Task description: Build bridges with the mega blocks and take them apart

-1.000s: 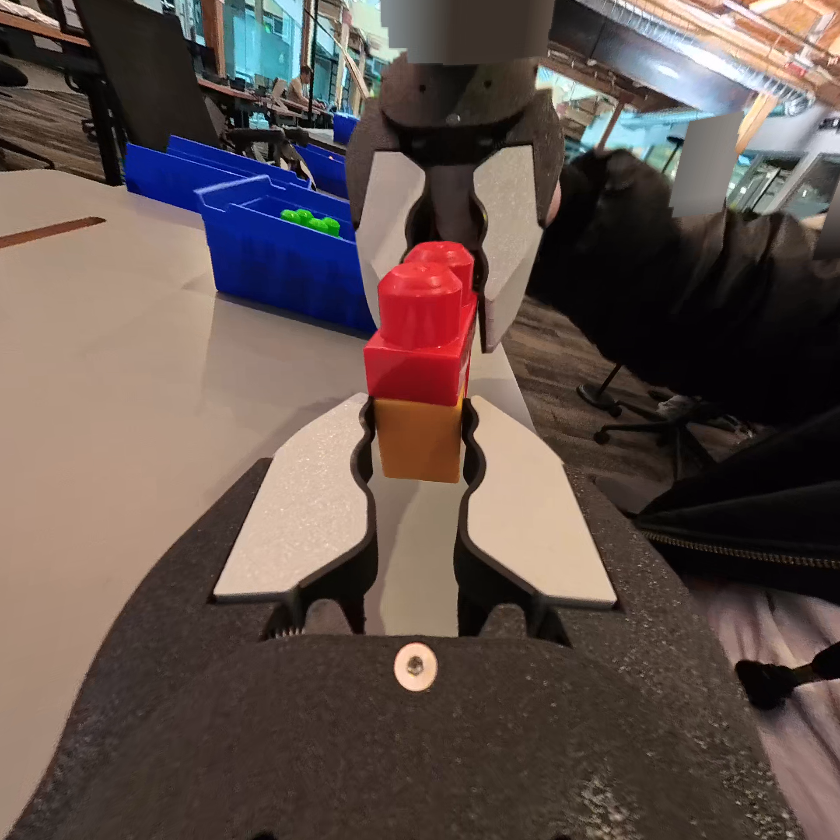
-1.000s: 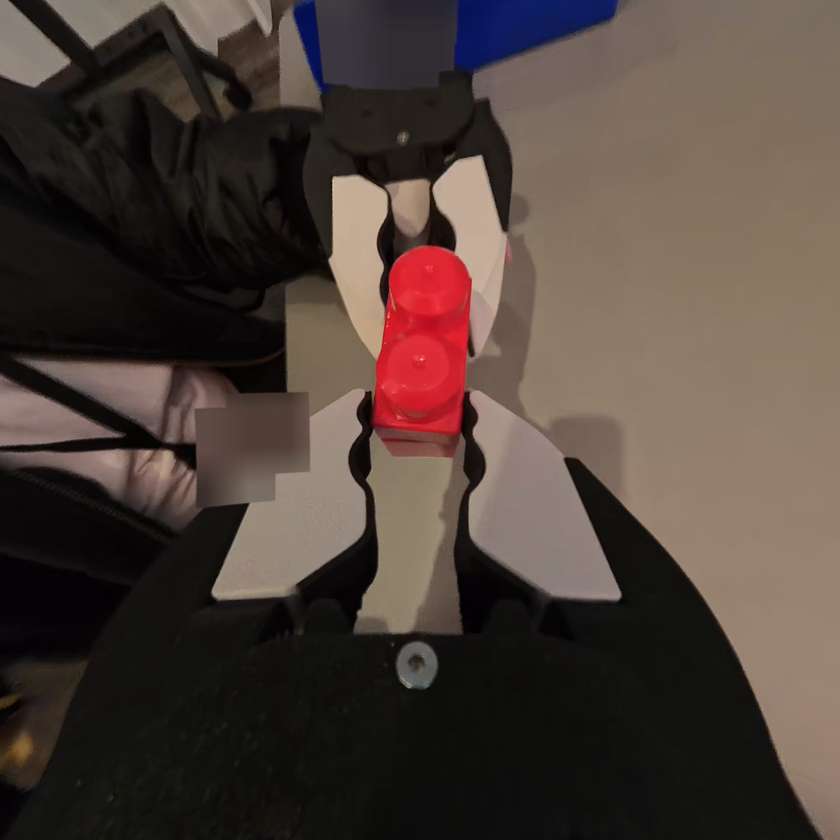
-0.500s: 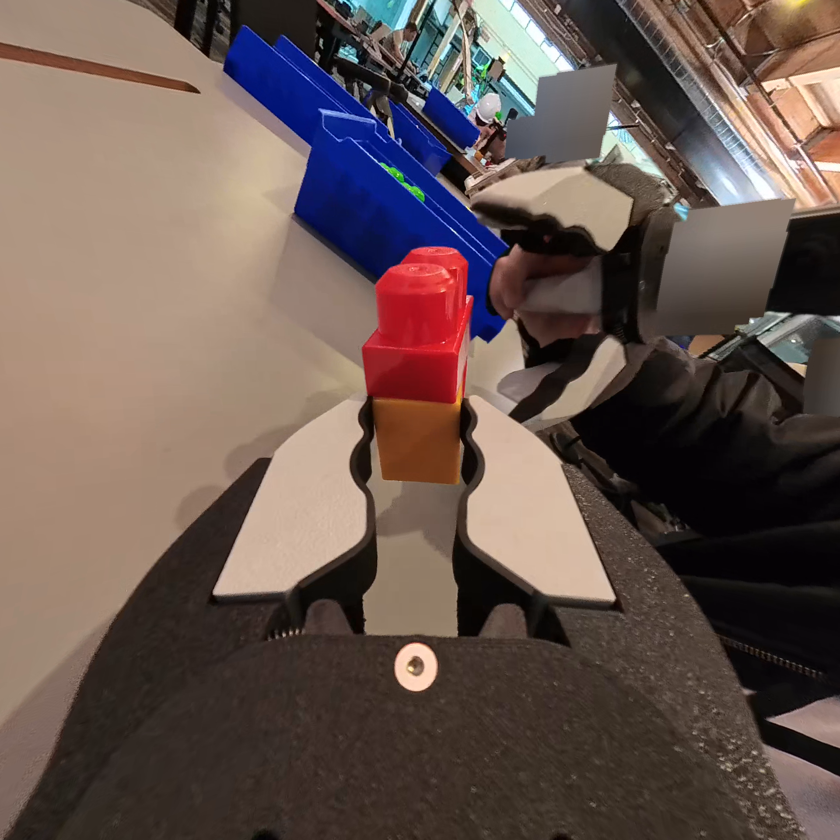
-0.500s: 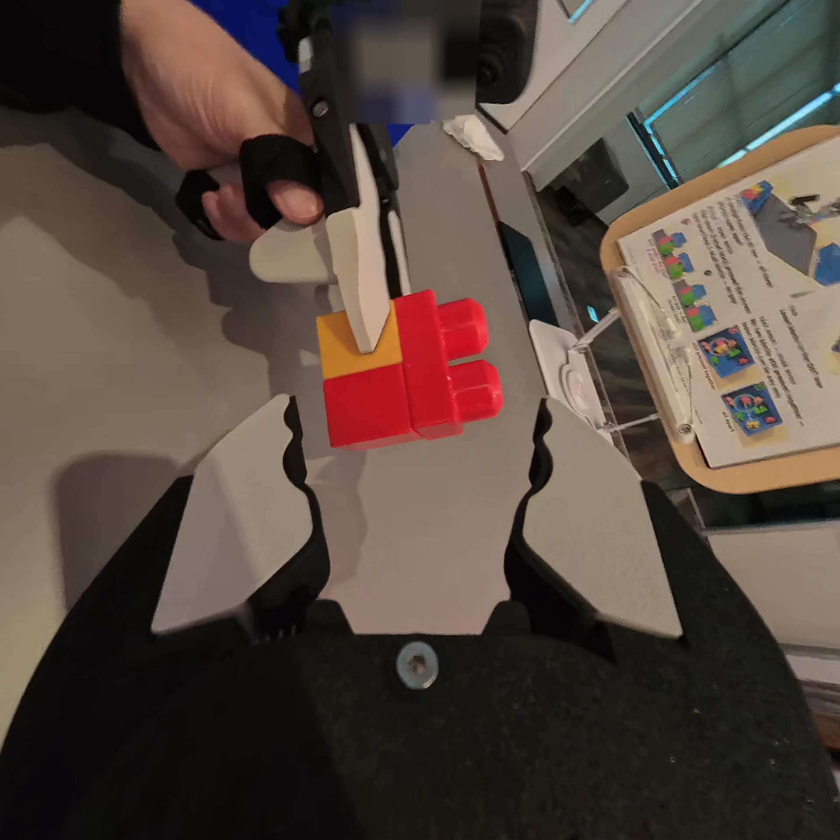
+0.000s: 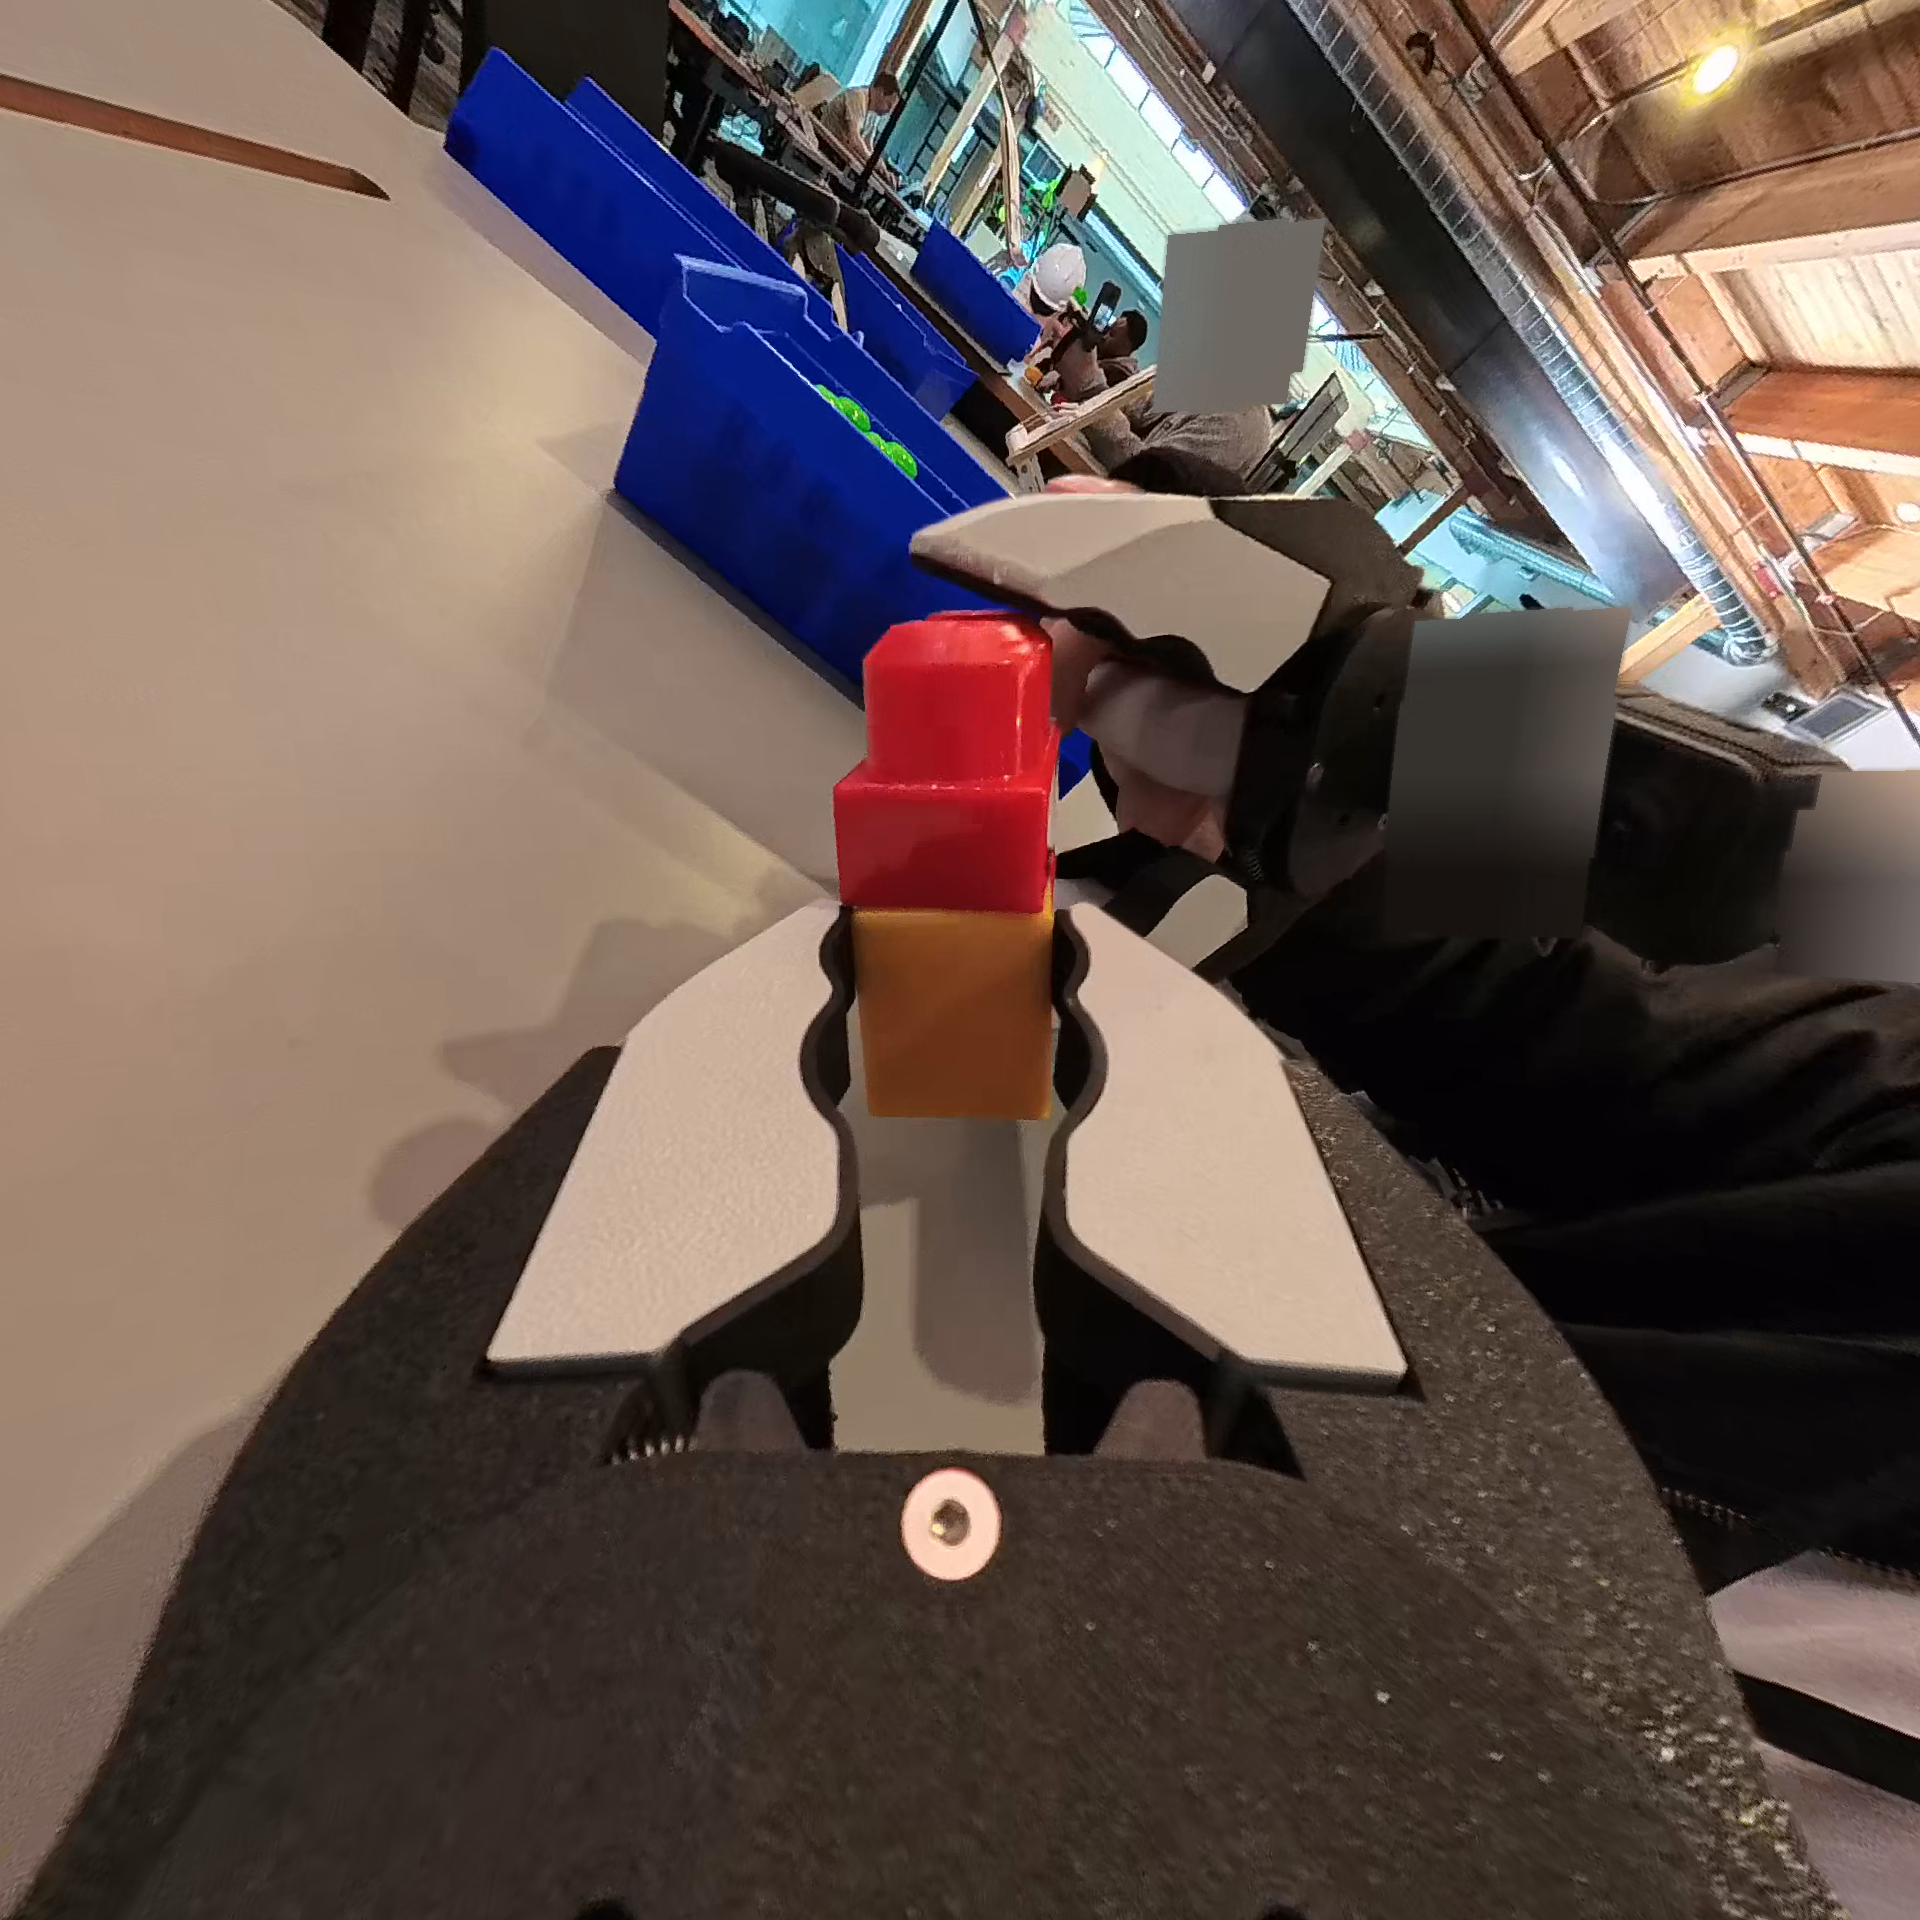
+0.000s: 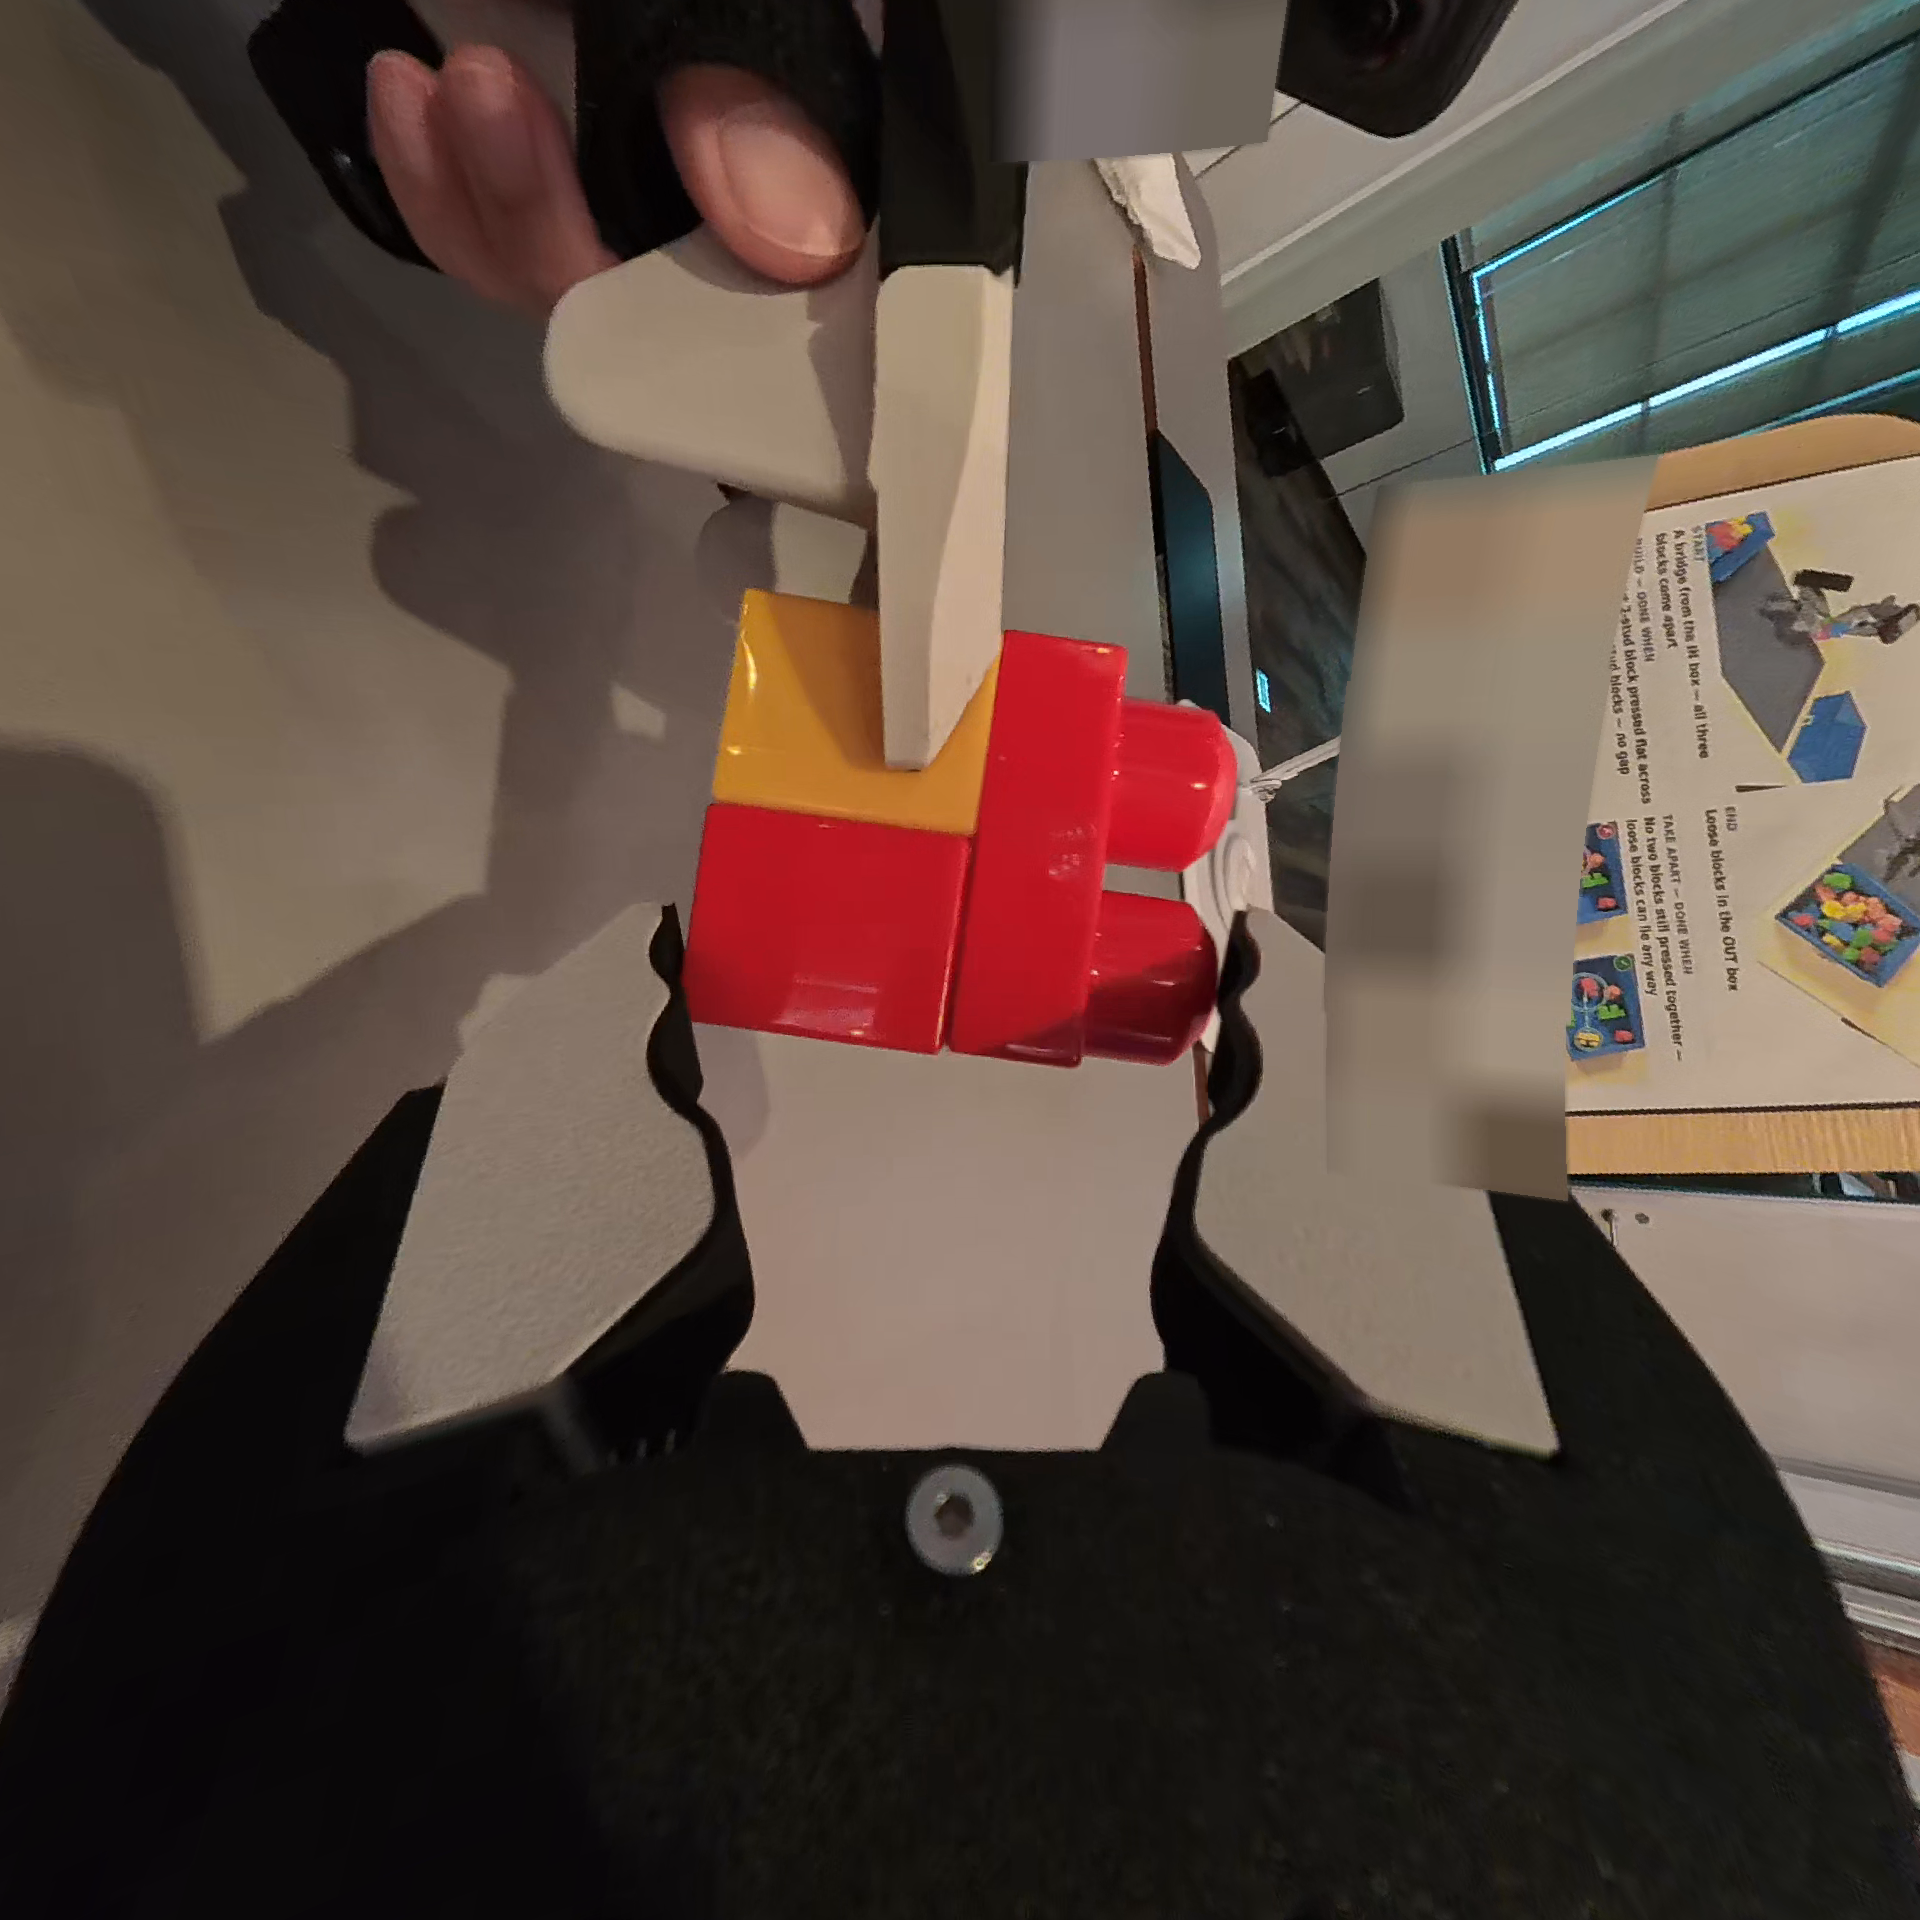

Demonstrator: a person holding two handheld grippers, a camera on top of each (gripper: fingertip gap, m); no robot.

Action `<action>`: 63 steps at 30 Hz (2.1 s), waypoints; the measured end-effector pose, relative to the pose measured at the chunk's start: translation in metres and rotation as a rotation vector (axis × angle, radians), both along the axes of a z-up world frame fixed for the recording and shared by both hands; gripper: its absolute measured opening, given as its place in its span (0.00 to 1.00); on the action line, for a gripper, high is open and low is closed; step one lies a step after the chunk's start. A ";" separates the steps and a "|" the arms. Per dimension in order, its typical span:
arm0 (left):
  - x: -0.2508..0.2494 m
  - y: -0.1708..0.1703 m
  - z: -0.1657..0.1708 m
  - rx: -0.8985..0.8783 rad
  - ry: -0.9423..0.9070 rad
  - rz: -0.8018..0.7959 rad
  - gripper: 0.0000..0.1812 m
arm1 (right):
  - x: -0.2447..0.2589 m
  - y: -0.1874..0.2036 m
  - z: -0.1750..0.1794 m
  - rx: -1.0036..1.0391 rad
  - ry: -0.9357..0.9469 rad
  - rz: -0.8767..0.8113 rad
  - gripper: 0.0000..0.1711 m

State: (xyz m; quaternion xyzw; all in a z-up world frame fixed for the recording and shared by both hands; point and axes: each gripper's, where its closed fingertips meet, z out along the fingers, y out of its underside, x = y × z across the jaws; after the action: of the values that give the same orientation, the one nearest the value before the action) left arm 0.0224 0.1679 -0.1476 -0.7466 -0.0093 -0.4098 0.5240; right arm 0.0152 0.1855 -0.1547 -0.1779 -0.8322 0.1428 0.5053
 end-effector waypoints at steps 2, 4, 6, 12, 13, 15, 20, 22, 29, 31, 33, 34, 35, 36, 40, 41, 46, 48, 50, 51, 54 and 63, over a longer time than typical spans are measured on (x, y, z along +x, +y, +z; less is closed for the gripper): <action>-0.001 0.000 0.002 0.004 -0.020 0.001 0.20 | -0.002 0.001 0.000 0.002 0.018 -0.016 0.58; -0.003 0.000 0.002 0.007 -0.027 0.010 0.20 | -0.003 0.005 -0.003 0.020 0.024 -0.044 0.58; -0.002 0.001 0.002 0.009 -0.006 0.013 0.20 | -0.003 0.005 -0.006 0.026 0.025 -0.053 0.57; 0.000 0.000 0.003 0.009 -0.011 0.003 0.20 | -0.002 0.005 -0.005 0.039 0.026 -0.058 0.57; 0.000 0.000 0.003 0.009 -0.010 0.002 0.20 | -0.001 0.005 -0.005 0.036 0.023 -0.058 0.57; 0.001 0.000 0.004 0.014 -0.018 0.000 0.20 | 0.000 0.005 -0.004 0.017 0.017 -0.051 0.56; 0.001 0.000 0.005 0.015 -0.024 -0.002 0.20 | 0.001 0.005 -0.004 -0.002 0.001 -0.060 0.56; 0.000 0.000 0.004 0.007 -0.029 0.001 0.20 | 0.000 0.006 -0.005 -0.008 -0.018 -0.064 0.56; -0.009 -0.001 0.018 0.088 -0.064 0.026 0.20 | -0.005 0.007 0.013 -0.062 0.096 -0.053 0.59; -0.014 -0.003 0.025 0.135 -0.061 0.044 0.20 | 0.001 0.011 0.012 -0.220 0.069 -0.087 0.57; -0.017 -0.005 0.032 0.190 -0.027 0.060 0.20 | 0.010 0.011 0.017 -0.441 0.049 -0.096 0.54; -0.016 -0.005 0.034 0.208 -0.009 0.059 0.20 | 0.014 0.008 0.019 -0.566 0.008 -0.084 0.51; -0.014 -0.006 0.035 0.218 0.014 0.056 0.20 | 0.019 0.006 0.021 -0.687 -0.043 -0.075 0.48; -0.012 -0.006 0.035 0.229 0.043 0.054 0.20 | 0.022 0.006 0.025 -0.800 -0.077 -0.066 0.48; 0.002 -0.011 0.044 0.312 0.080 0.015 0.20 | 0.030 -0.007 0.046 -1.265 -0.258 0.091 0.41; 0.004 -0.011 0.044 0.318 0.095 0.015 0.20 | 0.030 -0.007 0.050 -1.319 -0.269 0.114 0.39; 0.011 -0.012 0.041 0.310 0.108 -0.016 0.20 | 0.027 -0.012 0.039 -1.260 -0.286 0.122 0.21; 0.011 -0.012 0.041 0.311 0.116 -0.018 0.20 | 0.028 -0.013 0.037 -1.240 -0.304 0.121 0.22; 0.013 -0.013 0.041 0.313 0.116 -0.023 0.20 | 0.029 -0.015 0.036 -1.246 -0.338 0.131 0.24; 0.015 -0.013 0.041 0.315 0.120 -0.036 0.20 | 0.029 -0.015 0.035 -1.236 -0.349 0.123 0.23; 0.019 -0.014 0.038 0.319 0.151 -0.043 0.20 | 0.033 -0.016 0.032 -1.186 -0.374 0.116 0.20; 0.025 -0.022 0.043 0.362 0.189 -0.084 0.35 | 0.106 0.056 0.063 -0.809 -0.374 -0.052 0.20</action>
State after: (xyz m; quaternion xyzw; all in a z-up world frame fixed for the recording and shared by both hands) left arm 0.0470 0.1460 -0.1049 -0.6752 0.1448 -0.3544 0.6305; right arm 0.1208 0.2415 -0.0916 -0.4047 -0.7818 0.4096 0.2392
